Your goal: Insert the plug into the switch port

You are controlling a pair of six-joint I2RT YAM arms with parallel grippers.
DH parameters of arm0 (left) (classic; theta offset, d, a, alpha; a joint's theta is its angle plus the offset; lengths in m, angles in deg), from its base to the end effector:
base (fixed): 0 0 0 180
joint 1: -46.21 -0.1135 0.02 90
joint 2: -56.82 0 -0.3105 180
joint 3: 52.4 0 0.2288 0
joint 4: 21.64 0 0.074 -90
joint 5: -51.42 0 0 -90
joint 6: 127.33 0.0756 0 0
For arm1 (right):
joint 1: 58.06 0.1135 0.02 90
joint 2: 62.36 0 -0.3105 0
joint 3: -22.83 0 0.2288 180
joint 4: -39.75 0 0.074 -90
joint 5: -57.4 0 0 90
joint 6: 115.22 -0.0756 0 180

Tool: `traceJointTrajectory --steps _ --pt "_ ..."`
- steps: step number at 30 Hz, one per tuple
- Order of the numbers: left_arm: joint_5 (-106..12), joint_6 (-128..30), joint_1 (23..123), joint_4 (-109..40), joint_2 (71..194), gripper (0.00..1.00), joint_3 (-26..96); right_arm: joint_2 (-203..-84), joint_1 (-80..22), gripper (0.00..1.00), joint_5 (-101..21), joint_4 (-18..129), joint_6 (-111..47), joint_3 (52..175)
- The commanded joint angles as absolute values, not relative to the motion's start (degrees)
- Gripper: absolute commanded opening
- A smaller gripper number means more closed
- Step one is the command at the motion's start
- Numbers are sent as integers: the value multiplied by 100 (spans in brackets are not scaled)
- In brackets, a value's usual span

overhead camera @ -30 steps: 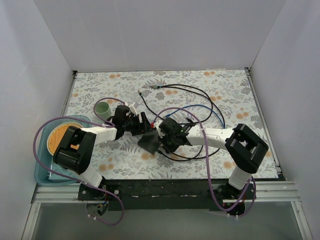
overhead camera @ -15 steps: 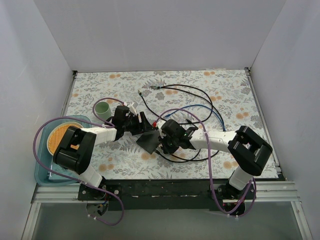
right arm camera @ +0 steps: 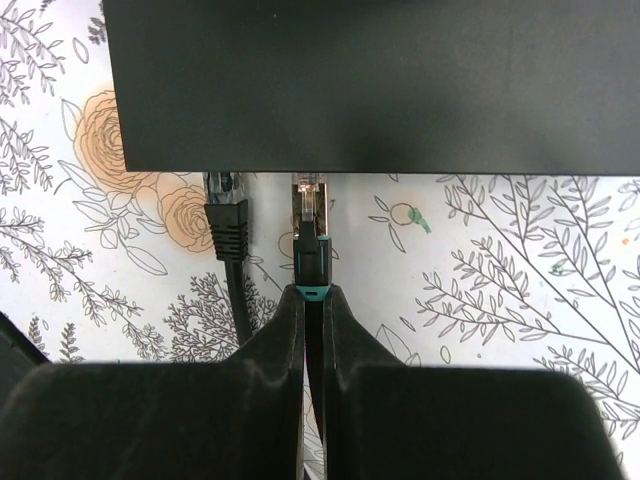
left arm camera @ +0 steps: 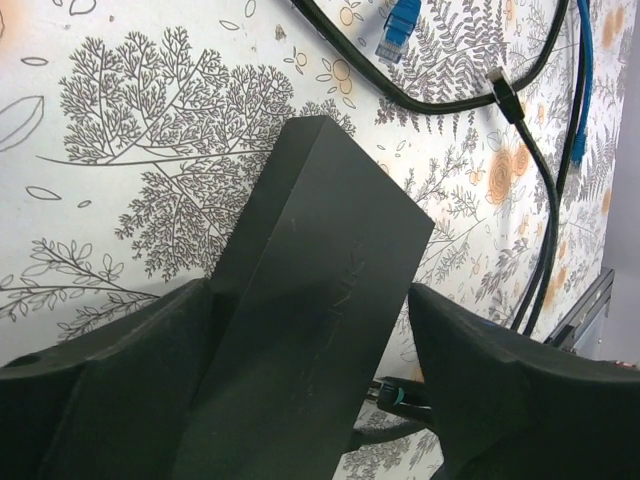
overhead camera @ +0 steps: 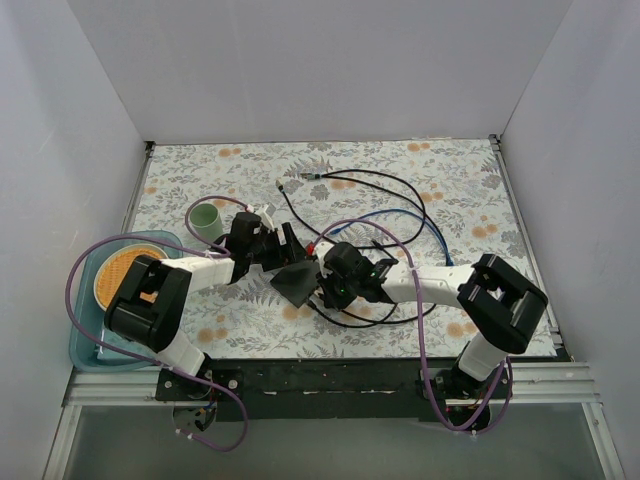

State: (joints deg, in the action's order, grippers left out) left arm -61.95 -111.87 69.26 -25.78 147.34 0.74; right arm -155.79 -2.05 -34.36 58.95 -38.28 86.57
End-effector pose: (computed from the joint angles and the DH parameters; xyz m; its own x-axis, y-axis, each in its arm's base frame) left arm 0.2753 -0.1498 0.1900 -0.7724 -0.6329 0.0538 -0.4192 0.4443 -0.7917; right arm 0.1857 0.2796 0.1974 -0.6001 -0.4861 -0.6353 -0.7231 0.6692 0.1711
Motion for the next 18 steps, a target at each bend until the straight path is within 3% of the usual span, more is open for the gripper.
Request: traceJointTrajectory --steps 1,5,18 --pt "-6249 -11335 7161 -3386 14497 83 174 -15684 -137 1 -3699 5074 -3463 8665" --pt "-6081 -11353 7152 -3509 14532 85 262 -15763 -93 1 -3647 5390 -3269 8673" --pt "-5853 -11370 7135 -3650 14550 79 298 -15772 -23 1 -3620 5760 -3093 8603"
